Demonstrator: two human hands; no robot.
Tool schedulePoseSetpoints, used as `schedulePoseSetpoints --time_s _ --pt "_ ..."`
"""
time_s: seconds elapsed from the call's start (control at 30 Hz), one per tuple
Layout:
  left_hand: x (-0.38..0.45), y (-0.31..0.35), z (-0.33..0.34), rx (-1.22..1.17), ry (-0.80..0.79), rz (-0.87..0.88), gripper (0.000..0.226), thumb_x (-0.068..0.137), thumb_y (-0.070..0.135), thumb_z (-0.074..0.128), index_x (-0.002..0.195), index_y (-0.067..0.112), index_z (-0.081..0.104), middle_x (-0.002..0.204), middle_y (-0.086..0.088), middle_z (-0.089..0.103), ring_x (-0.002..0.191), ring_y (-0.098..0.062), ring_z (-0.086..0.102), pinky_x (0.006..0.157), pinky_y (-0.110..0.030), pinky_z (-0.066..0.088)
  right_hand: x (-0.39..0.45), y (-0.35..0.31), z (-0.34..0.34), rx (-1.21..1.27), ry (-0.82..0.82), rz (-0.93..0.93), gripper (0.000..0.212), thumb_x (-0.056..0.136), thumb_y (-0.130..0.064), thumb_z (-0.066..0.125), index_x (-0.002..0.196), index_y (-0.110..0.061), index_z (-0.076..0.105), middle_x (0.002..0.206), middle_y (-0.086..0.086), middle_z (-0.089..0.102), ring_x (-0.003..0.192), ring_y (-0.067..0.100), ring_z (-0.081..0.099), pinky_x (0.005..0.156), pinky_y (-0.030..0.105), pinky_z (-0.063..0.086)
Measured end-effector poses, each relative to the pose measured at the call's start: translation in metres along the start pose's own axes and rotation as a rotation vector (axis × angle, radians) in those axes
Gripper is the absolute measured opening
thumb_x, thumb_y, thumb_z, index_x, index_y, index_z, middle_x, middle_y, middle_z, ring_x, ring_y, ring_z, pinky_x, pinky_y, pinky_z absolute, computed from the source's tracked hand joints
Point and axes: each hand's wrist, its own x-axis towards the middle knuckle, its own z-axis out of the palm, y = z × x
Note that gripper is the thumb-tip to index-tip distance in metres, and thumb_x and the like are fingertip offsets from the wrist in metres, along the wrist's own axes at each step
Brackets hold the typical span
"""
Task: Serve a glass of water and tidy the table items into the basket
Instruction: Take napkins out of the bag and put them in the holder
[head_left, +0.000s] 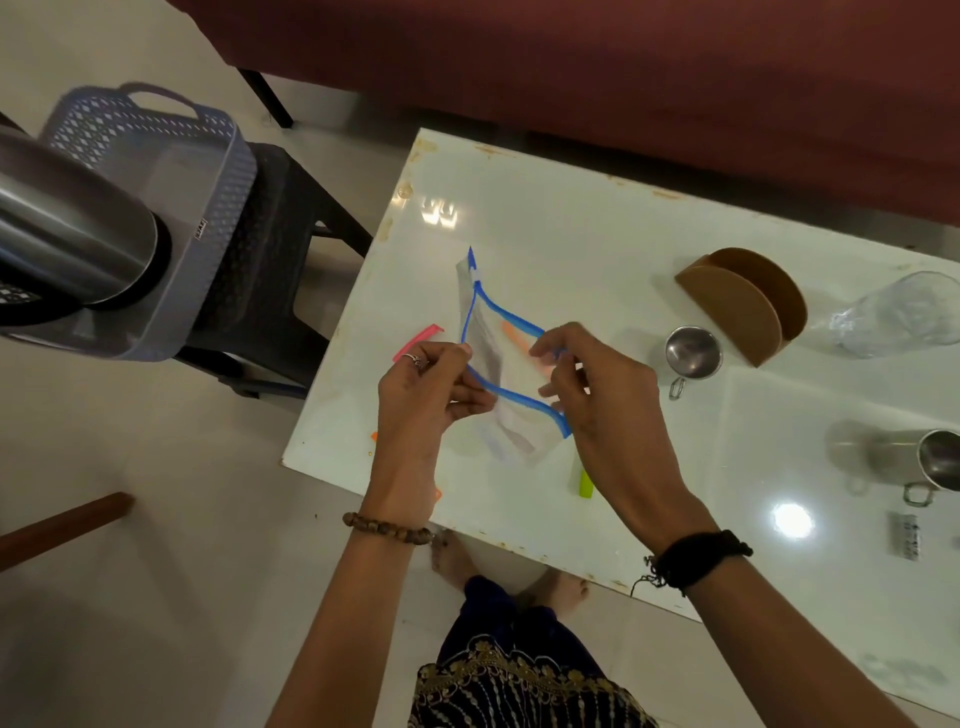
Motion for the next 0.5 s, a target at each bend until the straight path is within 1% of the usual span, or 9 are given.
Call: schedulePoseSetpoints --time_s 0.07,0.13,0.2,0.27,0.33,0.37,0.43,0.5 --pt "-0.001 0.001 0.003 0.036 -0.019 0.016 0.015 0.089 0.007 0.052 0.075 0.009 0.058 0.057 -0.005 0.062 0.044 -0.011 0.061 0.052 -0.020 0.056 0.003 0.001 0.000 -0.056 -0.020 0.018 0.027 0.093 -0.005 0.042 0.103 -0.015 0.066 0.102 0.009 0.066 0.078 0.027 0.065 0.072 0.048 0.054" --pt "-0.003 0.000 0.008 0.083 -0.051 0.019 0.015 0.090 0.008 0.051 0.077 0.011 0.058 0.065 -0.008 0.062 0.045 -0.008 0.061 0.053 -0.020 0.055 0.009 -0.001 0.002 0.001 -0.042 0.096 0.024 0.093 -0.015 0.047 0.102 -0.013 0.069 0.107 0.008 0.067 0.084 0.025 0.065 0.079 0.046 0.053" --pt "-0.003 -0.001 0.013 0.111 -0.070 0.012 0.014 0.090 0.008 0.050 0.079 0.012 0.058 0.068 -0.008 0.063 0.045 -0.006 0.061 0.053 -0.019 0.054 0.013 -0.002 0.004 -0.001 -0.049 0.134 0.025 0.091 -0.027 0.051 0.102 -0.015 0.070 0.108 0.008 0.068 0.085 0.020 0.063 0.082 0.039 0.051" --pt "-0.001 -0.003 0.017 0.134 -0.062 0.007 0.013 0.090 0.008 0.050 0.080 0.011 0.058 0.068 -0.008 0.064 0.046 -0.006 0.061 0.052 -0.019 0.053 0.016 0.001 0.006 -0.151 -0.043 0.095 0.029 0.091 -0.032 0.054 0.113 -0.017 0.067 0.114 0.007 0.066 0.083 0.016 0.060 0.080 0.030 0.045" --pt "-0.001 -0.005 0.020 0.150 -0.057 0.011 0.012 0.089 0.008 0.051 0.080 0.011 0.057 0.066 -0.007 0.063 0.047 -0.006 0.061 0.053 -0.019 0.053 0.019 0.005 0.007 -0.283 -0.087 0.080 0.034 0.091 -0.030 0.054 0.122 -0.017 0.061 0.115 0.009 0.064 0.090 0.022 0.061 0.079 0.030 0.042" --pt "-0.002 -0.007 0.020 0.156 -0.063 0.018 0.013 0.089 0.007 0.051 0.078 0.012 0.057 0.063 -0.005 0.063 0.048 -0.007 0.060 0.053 -0.019 0.053 0.021 0.007 0.007 -0.306 -0.112 0.090 0.035 0.091 -0.028 0.056 0.123 -0.016 0.060 0.113 0.010 0.064 0.090 0.024 0.061 0.075 0.030 0.040" --pt "-0.003 -0.009 0.021 0.182 -0.097 0.050 0.019 0.089 0.004 0.051 0.074 0.015 0.057 0.058 0.001 0.062 0.049 -0.007 0.060 0.056 -0.020 0.054 0.026 0.010 0.007 -0.272 -0.134 0.117 0.034 0.087 -0.025 0.059 0.119 -0.014 0.063 0.110 0.009 0.067 0.080 0.022 0.058 0.068 0.026 0.036" --pt "-0.003 -0.010 0.021 0.227 -0.158 0.099 0.021 0.089 0.002 0.049 0.074 0.015 0.056 0.058 0.003 0.062 0.051 -0.006 0.060 0.061 -0.023 0.054 0.031 0.010 0.007 -0.196 -0.094 0.119 0.029 0.086 -0.023 0.060 0.111 -0.011 0.067 0.107 0.006 0.070 0.079 0.018 0.060 0.068 0.024 0.038"
